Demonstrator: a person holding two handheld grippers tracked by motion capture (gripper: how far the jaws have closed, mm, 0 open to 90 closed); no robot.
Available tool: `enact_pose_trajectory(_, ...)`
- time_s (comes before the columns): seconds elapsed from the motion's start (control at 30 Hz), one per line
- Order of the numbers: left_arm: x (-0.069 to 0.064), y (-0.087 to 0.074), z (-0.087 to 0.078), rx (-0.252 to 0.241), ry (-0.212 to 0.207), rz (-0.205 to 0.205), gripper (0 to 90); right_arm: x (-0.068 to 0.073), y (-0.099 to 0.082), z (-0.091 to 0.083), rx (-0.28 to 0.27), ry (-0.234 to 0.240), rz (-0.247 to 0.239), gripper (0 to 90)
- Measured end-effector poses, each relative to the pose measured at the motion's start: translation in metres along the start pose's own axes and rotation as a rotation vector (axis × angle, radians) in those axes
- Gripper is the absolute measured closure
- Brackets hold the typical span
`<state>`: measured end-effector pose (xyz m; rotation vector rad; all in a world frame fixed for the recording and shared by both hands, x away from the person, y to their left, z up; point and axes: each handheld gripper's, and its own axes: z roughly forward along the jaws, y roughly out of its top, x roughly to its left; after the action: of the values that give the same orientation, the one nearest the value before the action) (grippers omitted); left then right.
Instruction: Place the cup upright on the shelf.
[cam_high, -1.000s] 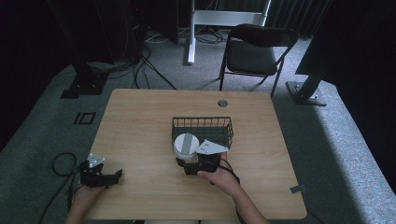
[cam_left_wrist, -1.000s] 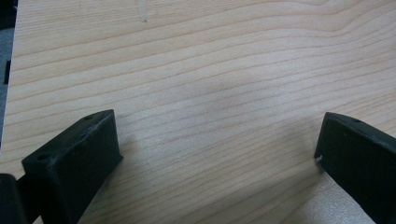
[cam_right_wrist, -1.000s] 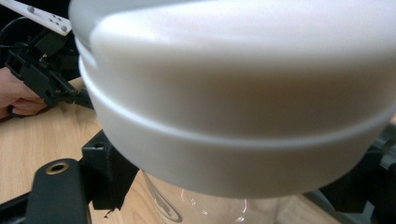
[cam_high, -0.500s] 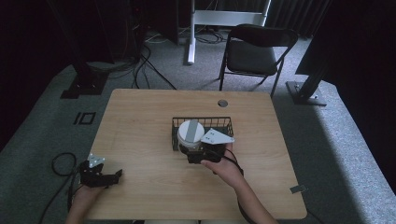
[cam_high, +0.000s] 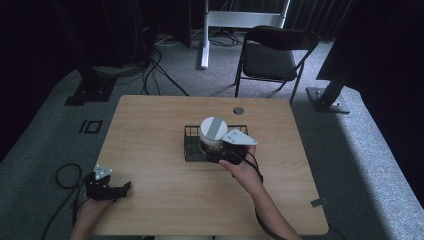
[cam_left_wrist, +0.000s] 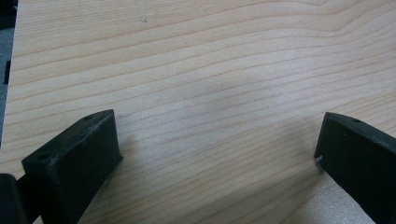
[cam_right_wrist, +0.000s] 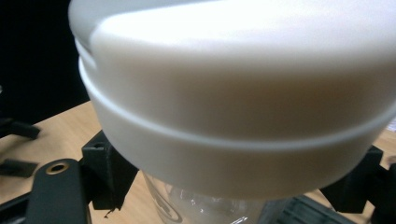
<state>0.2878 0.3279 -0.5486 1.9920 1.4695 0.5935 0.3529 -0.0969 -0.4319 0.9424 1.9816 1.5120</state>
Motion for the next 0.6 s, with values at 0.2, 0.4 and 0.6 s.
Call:
enact_pose_trajectory(0.2, 0.0, 0.0, 0.0, 0.002, 0.0, 0.002, 0.1, -0.012, 0.005, 0.002, 0.009, -0.072, -0.004, 18.4)
enact_pose_trajectory(0.4, 0.0, 0.0, 0.0, 0.0, 0.0, 0.0, 0.1, -0.022, 0.007, 0.007, 0.019, -0.136, -0.005, 18.4)
enact_pose_trajectory(0.6, 0.0, 0.0, 0.0, 0.0, 0.0, -0.001, 0.1, -0.032, 0.004, 0.012, 0.036, -0.196, 0.008, 18.4)
